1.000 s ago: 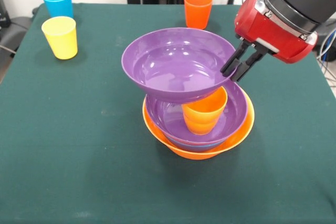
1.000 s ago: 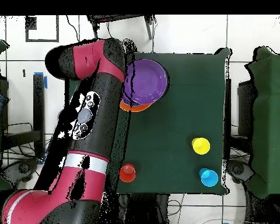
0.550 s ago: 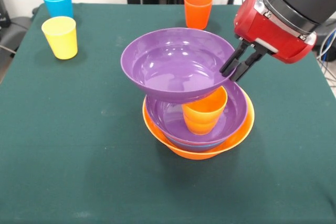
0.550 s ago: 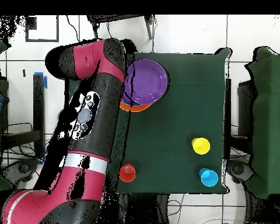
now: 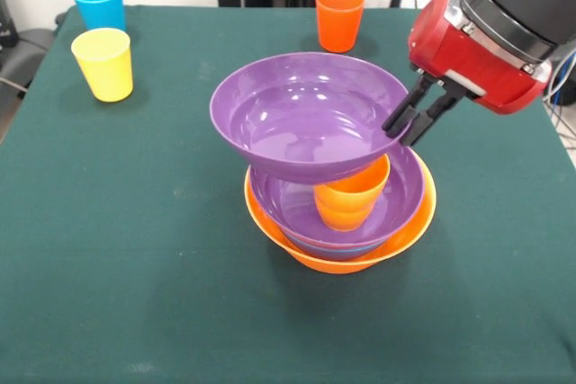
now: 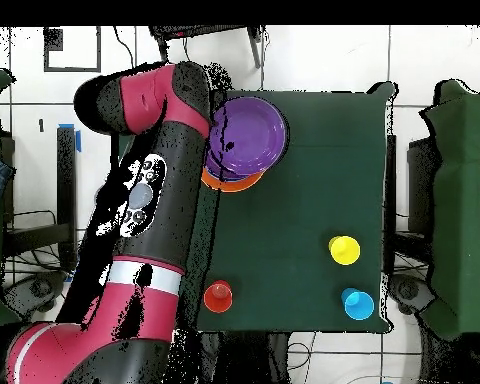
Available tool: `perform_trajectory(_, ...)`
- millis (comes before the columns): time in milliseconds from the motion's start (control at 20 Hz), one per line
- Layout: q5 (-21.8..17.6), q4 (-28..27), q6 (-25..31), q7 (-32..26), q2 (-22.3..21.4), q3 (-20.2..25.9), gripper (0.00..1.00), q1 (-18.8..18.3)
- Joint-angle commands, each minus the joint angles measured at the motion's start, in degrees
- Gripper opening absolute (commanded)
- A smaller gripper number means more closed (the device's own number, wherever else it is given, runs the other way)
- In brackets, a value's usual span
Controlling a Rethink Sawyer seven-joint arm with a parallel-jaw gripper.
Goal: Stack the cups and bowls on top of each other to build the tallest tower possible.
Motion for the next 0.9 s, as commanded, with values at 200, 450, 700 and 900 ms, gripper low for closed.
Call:
perform_trajectory(200, 2.01, -5.16, 7.84, 13.98, 2.76, 0.66, 0.0, 2.02)
perform_trajectory(450, 2.77, -6.59, 8.62, 14.93, 3.81, -0.44, 0.0, 2.45)
perform_trajectory(700, 3.24, -6.63, 8.31, 15.45, 4.01, -0.61, 0.0, 2.62)
perform_trajectory(900, 3.56, -5.79, 7.17, 15.52, 3.74, -0.4, 0.0, 2.61)
